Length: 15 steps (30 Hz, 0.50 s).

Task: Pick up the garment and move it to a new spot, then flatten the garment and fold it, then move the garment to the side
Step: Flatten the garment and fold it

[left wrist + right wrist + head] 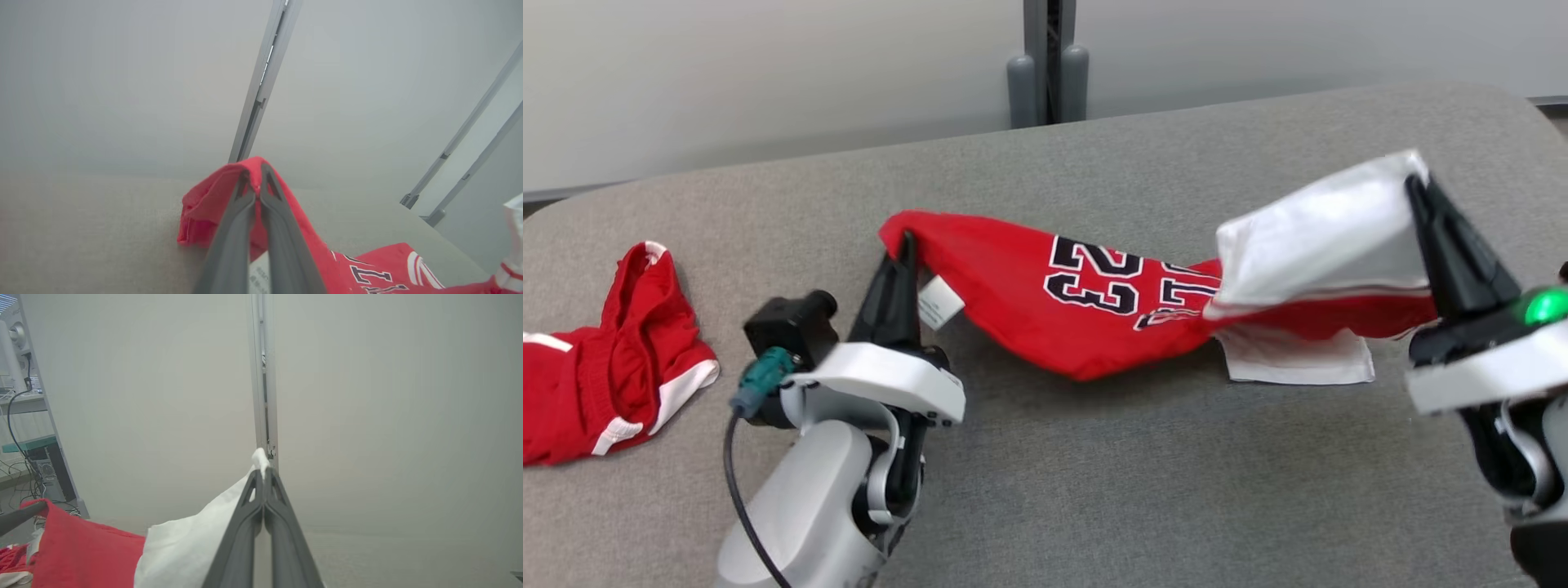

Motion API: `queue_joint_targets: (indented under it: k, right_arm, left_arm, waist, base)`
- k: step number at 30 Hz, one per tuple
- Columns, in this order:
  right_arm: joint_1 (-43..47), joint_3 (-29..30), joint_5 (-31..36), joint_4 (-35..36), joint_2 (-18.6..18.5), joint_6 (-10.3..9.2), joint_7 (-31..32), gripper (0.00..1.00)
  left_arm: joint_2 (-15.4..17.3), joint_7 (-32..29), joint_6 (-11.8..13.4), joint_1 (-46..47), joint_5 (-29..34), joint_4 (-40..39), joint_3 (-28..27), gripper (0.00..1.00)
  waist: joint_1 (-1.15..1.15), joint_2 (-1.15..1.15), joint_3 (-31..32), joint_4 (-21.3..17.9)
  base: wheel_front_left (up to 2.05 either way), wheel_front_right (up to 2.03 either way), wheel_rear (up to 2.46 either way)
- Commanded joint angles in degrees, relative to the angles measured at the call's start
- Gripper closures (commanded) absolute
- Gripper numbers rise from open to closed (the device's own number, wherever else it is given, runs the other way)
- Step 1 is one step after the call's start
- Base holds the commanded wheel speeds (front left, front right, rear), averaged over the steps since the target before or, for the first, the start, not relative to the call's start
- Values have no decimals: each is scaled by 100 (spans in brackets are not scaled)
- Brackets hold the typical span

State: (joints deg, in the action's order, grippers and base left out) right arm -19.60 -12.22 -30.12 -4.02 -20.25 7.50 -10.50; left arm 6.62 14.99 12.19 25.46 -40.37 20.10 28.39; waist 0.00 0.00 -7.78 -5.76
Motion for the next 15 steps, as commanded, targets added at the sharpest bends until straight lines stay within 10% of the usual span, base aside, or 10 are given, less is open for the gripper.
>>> queue_joint_targets:
  k: [1, 15]
  right_arm:
    - [-217, -30, 29, -104, -72, -2, -65, 100]
    - [-2215, -499, -379, -1184, -391, -2, -249, 100]
  left_arm:
    - [54, 21, 58, 47, 95, -167, -104, 100]
    - [312, -183, 319, 617, 202, -730, -799, 100]
  waist:
    - [0, 0, 79, -67]
    - [0, 0, 528, -162]
  base:
    - [0, 0, 0]
    - [0, 0, 0]
